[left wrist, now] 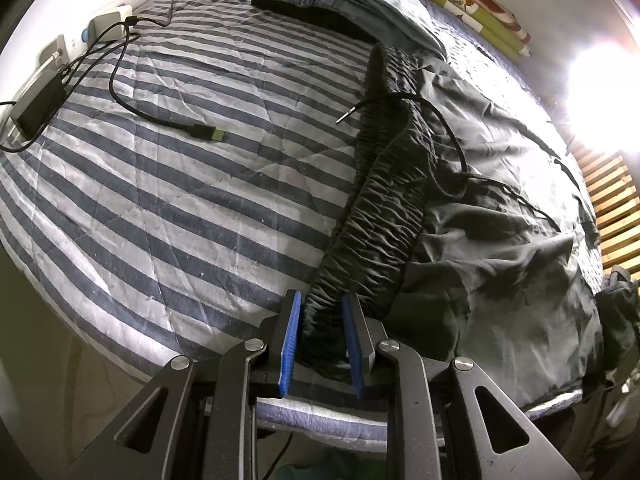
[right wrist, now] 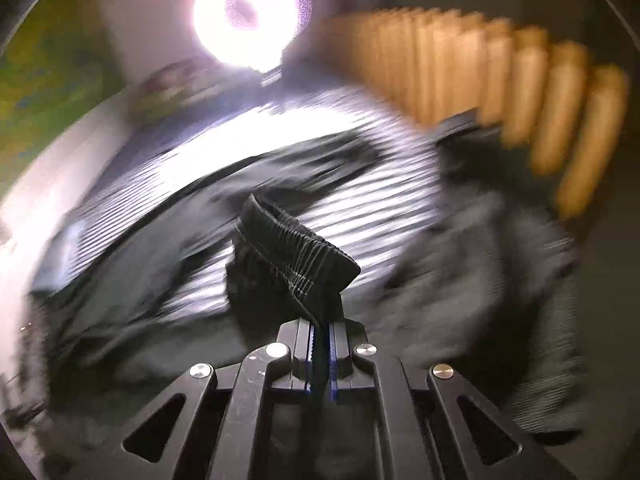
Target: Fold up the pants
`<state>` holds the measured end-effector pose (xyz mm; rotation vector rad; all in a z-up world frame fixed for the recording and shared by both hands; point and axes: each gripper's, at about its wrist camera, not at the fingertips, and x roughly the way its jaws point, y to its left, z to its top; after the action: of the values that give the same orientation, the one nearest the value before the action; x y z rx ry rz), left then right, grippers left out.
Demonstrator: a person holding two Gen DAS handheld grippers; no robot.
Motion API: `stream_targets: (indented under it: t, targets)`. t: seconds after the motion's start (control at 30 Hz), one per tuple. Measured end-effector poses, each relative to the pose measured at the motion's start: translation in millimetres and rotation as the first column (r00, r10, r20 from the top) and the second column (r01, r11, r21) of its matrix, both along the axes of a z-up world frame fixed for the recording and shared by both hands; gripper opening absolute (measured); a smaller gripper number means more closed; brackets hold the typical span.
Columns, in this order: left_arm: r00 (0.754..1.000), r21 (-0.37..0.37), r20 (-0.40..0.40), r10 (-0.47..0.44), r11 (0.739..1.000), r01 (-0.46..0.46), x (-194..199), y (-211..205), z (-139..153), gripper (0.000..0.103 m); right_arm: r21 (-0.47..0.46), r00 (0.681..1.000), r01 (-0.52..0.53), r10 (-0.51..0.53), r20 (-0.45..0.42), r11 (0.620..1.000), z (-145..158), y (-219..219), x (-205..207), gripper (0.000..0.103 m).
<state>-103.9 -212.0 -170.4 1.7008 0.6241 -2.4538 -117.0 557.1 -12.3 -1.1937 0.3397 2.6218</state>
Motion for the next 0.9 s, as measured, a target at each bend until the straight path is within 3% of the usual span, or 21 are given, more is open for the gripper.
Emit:
stream_targets:
  t: [0.1, 0.13, 0.2, 0.33, 0.37, 0.43, 0.6, 0.7, 0.8, 0.9]
  targets:
    - [1.0, -0.002, 0.007, -0.001, 1.0, 0.001, -3, 0, 0, 0.023, 0.199, 0.979, 0.145, -0.17, 0.114, 0.969, -8, 33, -5, 0.01]
    - [1.0, -0.001, 0.01, 0.0, 1.0, 0.0, -5, 0, 0, 0.023, 0.237, 0.969, 0.166, -0.204, 0.142, 0.957, -11, 43, -7, 0.019]
    - [1.0, -0.009, 0.015, 0.0, 1.0, 0.0, -7, 0, 1, 0.023, 0.263, 0.949, 0.245, -0.286, 0.131, 0.933, -7, 64, -7, 0.023]
    - [1.0, -0.067, 0.028, 0.01, 0.998, -0.008, -10, 0, 11, 0.024, 0.191, 0.975, 0.208, -0.218, 0.032, 0.959, 23, 66, -21, 0.045]
    - [0.999, -0.08, 0.03, 0.015, 0.997, -0.012, -11, -1, 14, 0.032, 0.175, 0.984, 0.172, -0.177, 0.018, 0.97, 30, 62, -32, 0.047]
    - [0.999, -0.109, 0.025, 0.035, 0.994, -0.032, -10, -3, 23, 0.047, 0.14, 0.992, 0.124, -0.126, 0.007, 0.982, 41, 55, -64, 0.048]
    - [0.997, -0.159, -0.042, 0.071, 0.984, -0.077, -10, 7, 61, 0.049, -0.091, 0.996, 0.085, -0.083, 0.028, 0.992, 28, 59, -172, 0.048]
    - [0.996, -0.154, -0.091, -0.011, 0.988, -0.003, -31, 43, 90, 0.049, -0.161, 0.994, 0.101, -0.091, 0.069, 0.982, -1, 66, -231, 0.048]
    - [0.974, -0.178, -0.121, -0.192, 0.969, 0.169, -73, 109, 110, 0.049, -0.177, 0.988, 0.13, -0.111, 0.111, 0.976, -31, 73, -277, 0.048]
    - [0.902, -0.149, -0.141, -0.408, 0.909, 0.388, -126, 199, 115, 0.049, -0.189, 0.983, 0.153, -0.131, 0.127, 0.97, -55, 82, -304, 0.048]
